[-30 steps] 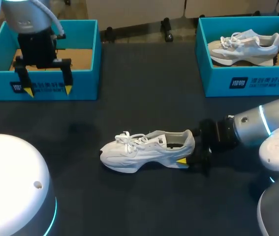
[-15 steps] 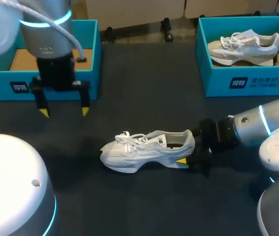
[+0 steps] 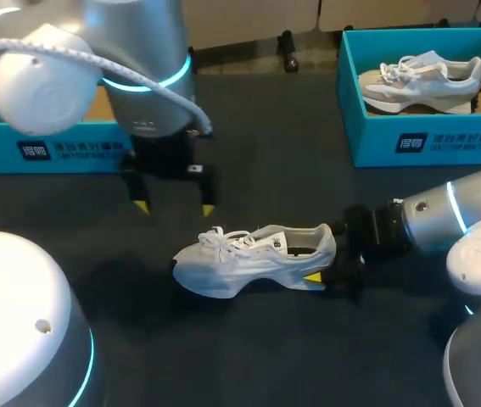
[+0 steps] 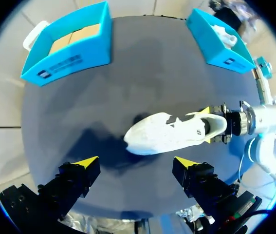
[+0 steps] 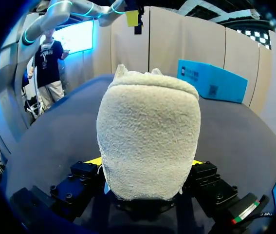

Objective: Take the shoe out of the shoebox, open the shoe tongue, remove and reinsert the insole, then place the shoe into the shoebox

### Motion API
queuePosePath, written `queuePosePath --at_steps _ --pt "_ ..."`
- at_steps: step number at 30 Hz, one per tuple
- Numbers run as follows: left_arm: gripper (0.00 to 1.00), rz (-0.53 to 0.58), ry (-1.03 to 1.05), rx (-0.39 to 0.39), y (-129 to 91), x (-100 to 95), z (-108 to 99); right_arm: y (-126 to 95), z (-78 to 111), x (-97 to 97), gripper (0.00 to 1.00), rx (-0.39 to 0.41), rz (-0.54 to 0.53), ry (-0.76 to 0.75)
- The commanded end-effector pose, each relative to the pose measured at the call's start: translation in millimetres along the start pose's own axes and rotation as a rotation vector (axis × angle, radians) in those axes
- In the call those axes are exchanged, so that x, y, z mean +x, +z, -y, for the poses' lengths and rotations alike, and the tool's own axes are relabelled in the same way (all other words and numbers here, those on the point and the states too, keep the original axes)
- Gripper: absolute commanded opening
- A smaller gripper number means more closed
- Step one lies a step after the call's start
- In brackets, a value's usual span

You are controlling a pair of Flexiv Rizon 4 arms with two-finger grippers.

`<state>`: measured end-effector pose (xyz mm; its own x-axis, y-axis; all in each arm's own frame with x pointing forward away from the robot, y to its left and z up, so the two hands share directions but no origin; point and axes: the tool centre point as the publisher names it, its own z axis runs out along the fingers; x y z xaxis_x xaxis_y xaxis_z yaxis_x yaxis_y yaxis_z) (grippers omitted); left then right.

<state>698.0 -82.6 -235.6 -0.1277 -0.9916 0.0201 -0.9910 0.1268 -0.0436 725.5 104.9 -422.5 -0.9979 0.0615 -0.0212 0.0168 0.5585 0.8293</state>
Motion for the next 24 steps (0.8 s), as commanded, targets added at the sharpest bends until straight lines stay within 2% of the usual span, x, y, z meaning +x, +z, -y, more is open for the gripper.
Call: queuePosePath --at_steps 1,6,12,24 --pt "1.00 0.030 0.007 -0.012 13.4 35.5 9.6 2.5 4.8 -4.2 0.00 0.005 0.000 0.000" --pt "1.00 0.015 0.014 -0.033 29.8 62.2 20.1 2.5 4.8 -4.2 0.00 0.005 0.000 0.000" --pt "1.00 -0.009 0.030 -0.029 41.7 85.2 28.8 2.5 4.8 -4.2 0.00 0.005 0.000 0.000" --pt "1.00 -0.008 0.068 -0.011 65.0 115.4 33.3 2.5 4.8 -4.2 0.00 0.005 0.000 0.000"
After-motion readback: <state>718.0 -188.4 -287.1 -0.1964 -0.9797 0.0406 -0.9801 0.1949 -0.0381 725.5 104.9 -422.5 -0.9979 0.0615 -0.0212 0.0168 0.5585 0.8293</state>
